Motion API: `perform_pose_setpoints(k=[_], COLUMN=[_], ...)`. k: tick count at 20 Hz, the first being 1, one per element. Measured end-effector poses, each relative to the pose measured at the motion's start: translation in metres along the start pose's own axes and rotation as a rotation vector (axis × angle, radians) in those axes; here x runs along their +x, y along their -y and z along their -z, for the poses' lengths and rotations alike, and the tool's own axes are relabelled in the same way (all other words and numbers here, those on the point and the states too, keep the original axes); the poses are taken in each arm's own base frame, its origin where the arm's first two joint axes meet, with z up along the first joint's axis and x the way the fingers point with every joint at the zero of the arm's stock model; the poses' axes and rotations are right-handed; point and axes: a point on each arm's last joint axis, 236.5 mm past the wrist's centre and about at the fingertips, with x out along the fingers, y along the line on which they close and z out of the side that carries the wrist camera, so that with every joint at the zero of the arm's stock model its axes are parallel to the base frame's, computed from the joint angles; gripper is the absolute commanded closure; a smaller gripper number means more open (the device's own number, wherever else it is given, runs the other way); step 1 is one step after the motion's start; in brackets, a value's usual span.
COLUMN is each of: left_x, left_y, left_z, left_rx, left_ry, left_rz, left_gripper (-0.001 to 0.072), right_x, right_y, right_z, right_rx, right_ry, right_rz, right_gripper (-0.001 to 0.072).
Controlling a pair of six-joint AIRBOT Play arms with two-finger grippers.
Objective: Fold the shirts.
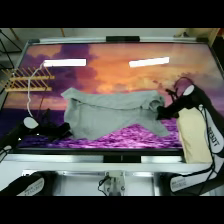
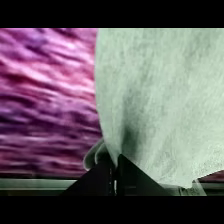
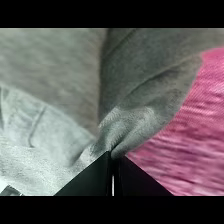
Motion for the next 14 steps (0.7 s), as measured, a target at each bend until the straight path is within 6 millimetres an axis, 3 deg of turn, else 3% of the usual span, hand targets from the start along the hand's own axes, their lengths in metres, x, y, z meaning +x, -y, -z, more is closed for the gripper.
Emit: perform_pose_setpoints(k=[3,5,7,9,11,13,14], left_x=[-0.020,-0.051,-0.102,-0.176,-0.269,-0.372,-0.425], left_y=[0.019,0.043,0.074,0.113,0.152,0.185,0.197], left_z=[-0.022,-0.046,-0.070,-0.090,-0.095,-0.080,-0.063], left_rx=[0.083,0.170,0.278,0.391,0.480,0.532,0.552], left_ry=[0.072,0.167,0.293,0.476,0.705,0.960,1.092], left_rz=[0.024,0.039,0.051,0.072,0.099,0.146,0.176], left_gripper=[0.0679,0.0680,0.0680,0.0679,0.0679,0.0679,0.0679], right_x=[-0.009,-0.047,-0.100,-0.179,-0.274,-0.377,-0.426], right_y=[-0.009,-0.027,-0.054,-0.087,-0.123,-0.157,-0.173], right_z=[-0.011,-0.024,-0.034,-0.041,-0.036,-0.011,0.009], right_rx=[-0.027,-0.070,-0.130,-0.210,-0.294,-0.351,-0.376], right_ry=[0.063,0.175,0.306,0.516,0.790,1.104,1.262], right_rz=[0.005,0.000,-0.008,0.003,0.041,0.098,0.120], right_gripper=[0.0634,0.0634,0.0634,0.0634,0.0634,0.0634,0.0634])
